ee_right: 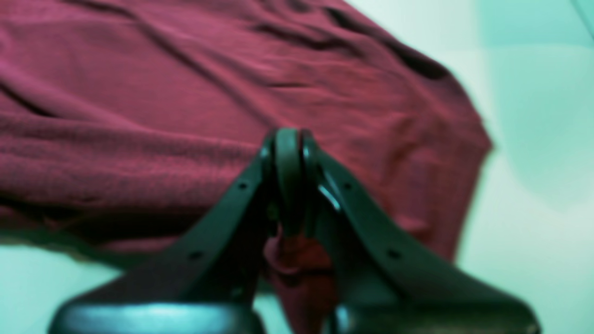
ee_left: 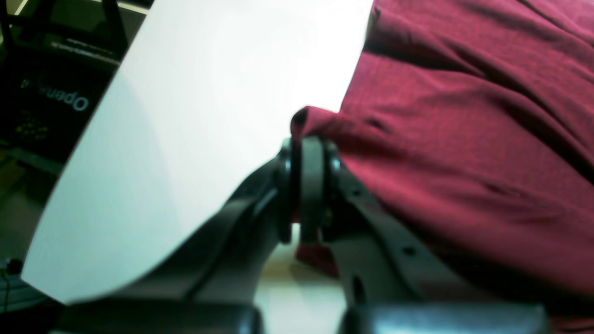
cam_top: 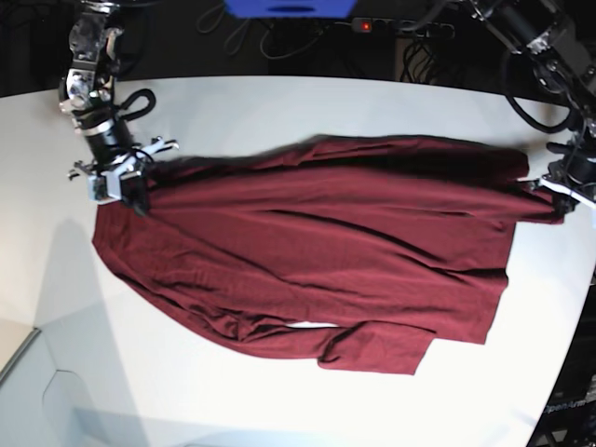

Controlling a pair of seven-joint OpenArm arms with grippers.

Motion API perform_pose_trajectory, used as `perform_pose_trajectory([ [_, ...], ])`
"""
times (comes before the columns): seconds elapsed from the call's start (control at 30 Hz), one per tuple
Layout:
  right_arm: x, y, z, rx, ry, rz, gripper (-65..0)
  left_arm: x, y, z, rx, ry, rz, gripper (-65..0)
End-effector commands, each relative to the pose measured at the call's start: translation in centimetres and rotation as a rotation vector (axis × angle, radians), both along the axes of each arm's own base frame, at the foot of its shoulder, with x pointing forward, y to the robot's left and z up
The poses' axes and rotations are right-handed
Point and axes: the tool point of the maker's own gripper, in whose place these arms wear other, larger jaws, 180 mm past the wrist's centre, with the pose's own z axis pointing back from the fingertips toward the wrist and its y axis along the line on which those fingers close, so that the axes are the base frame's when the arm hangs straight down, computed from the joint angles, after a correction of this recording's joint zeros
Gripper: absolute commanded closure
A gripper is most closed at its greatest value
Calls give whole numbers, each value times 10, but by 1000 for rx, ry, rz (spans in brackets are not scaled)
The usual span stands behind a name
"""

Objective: Layout the t-shirt on the table in an organized manner, then fold the t-shirt properly
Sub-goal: 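Regrasp the shirt edge with the left gripper and stretch it taut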

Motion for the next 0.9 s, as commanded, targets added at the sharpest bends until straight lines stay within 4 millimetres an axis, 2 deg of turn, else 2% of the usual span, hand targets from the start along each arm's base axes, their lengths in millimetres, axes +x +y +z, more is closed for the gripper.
perform_pose_trajectory([
  [0.0,6,-5,16,6,-61,-5,0,9,4,18,26,-56,-4,0],
  [0.17,2,-14,18,13,-59,-1,0,9,3,16,19,-55,-3,0],
  [0.4,1,-13,17,19,-55,5,0,10,-17,2,-35,-49,-6,0],
  [0.57,0,-13,16,20,-51,4,0,14,-36,-22,-86,1,-51,0],
  [0.7,-1,-13,15,20,-49,4,0,10,-35,-34,-109,29,-45,0],
  [0.87,-1,-14,16,18,-49,2,0,7,-24,-35,-90,47,-41,0],
])
